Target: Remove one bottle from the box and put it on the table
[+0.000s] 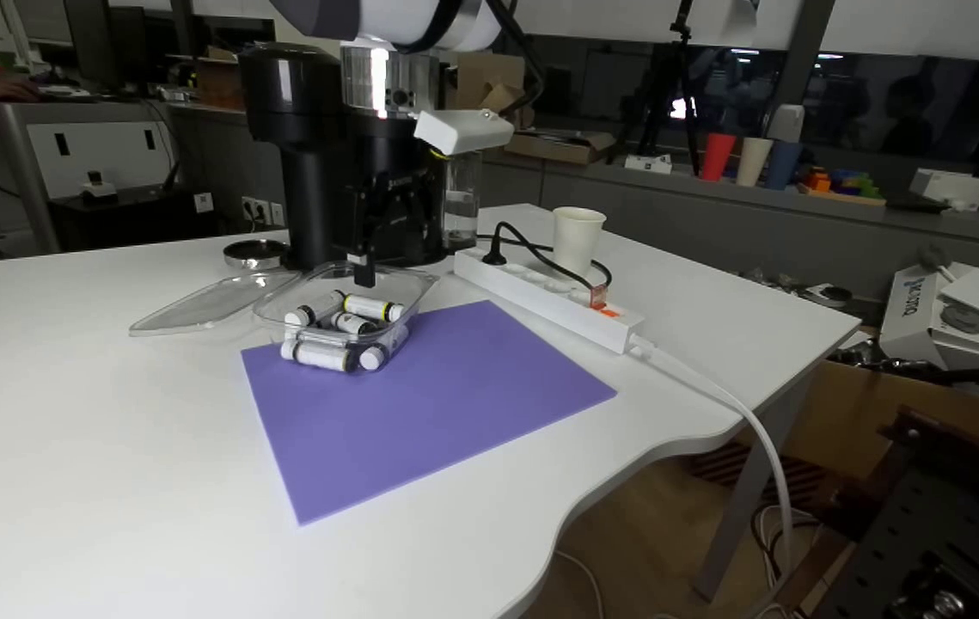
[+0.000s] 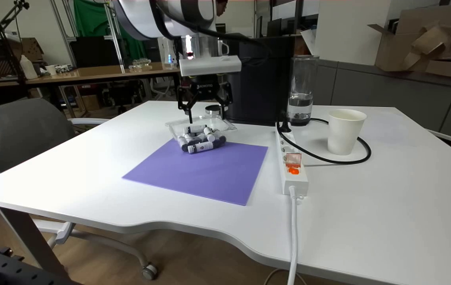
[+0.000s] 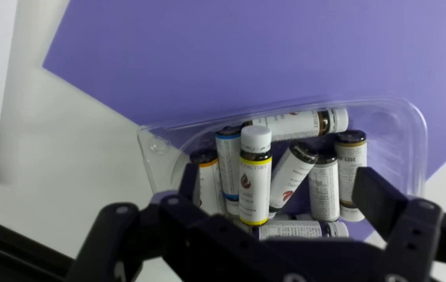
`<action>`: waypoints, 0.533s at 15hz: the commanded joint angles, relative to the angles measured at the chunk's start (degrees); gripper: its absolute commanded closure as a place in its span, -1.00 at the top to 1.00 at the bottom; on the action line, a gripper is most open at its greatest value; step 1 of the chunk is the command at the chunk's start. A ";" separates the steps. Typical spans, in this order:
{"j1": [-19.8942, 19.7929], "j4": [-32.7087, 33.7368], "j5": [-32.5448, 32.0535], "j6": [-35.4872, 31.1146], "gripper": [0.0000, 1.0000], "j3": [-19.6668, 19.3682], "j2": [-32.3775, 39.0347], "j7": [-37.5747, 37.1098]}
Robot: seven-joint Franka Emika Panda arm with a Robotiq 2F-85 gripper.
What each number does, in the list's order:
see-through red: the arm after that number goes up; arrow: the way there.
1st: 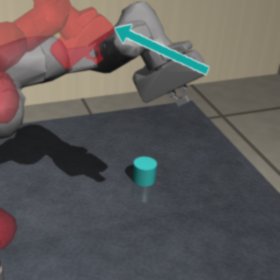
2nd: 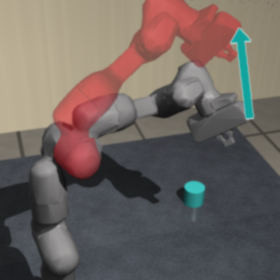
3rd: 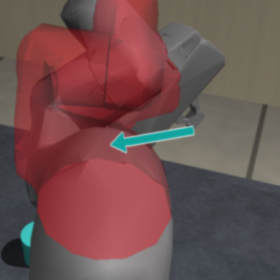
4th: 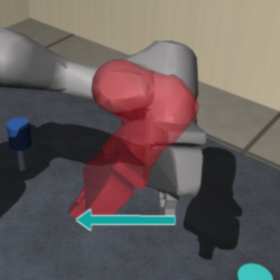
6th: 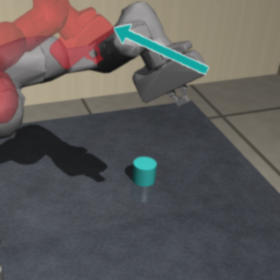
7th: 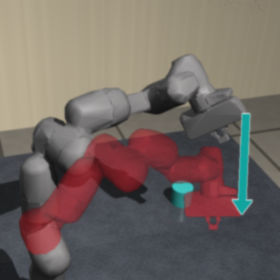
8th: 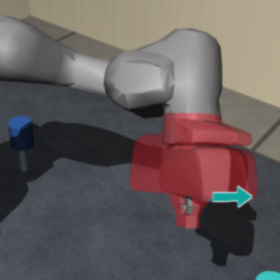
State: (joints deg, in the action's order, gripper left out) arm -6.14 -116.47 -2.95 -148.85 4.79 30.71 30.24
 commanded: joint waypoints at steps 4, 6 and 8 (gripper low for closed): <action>3.38 3.63 -7.24 -0.10 1.00 -3.02 4.74 -5.29; 3.90 5.02 -8.13 -0.47 1.00 -3.18 6.42 -5.74; 4.37 6.35 -8.81 -1.50 1.00 -3.31 7.86 -6.06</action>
State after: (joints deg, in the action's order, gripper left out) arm -2.88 -113.61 -9.57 -149.94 2.35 35.99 26.79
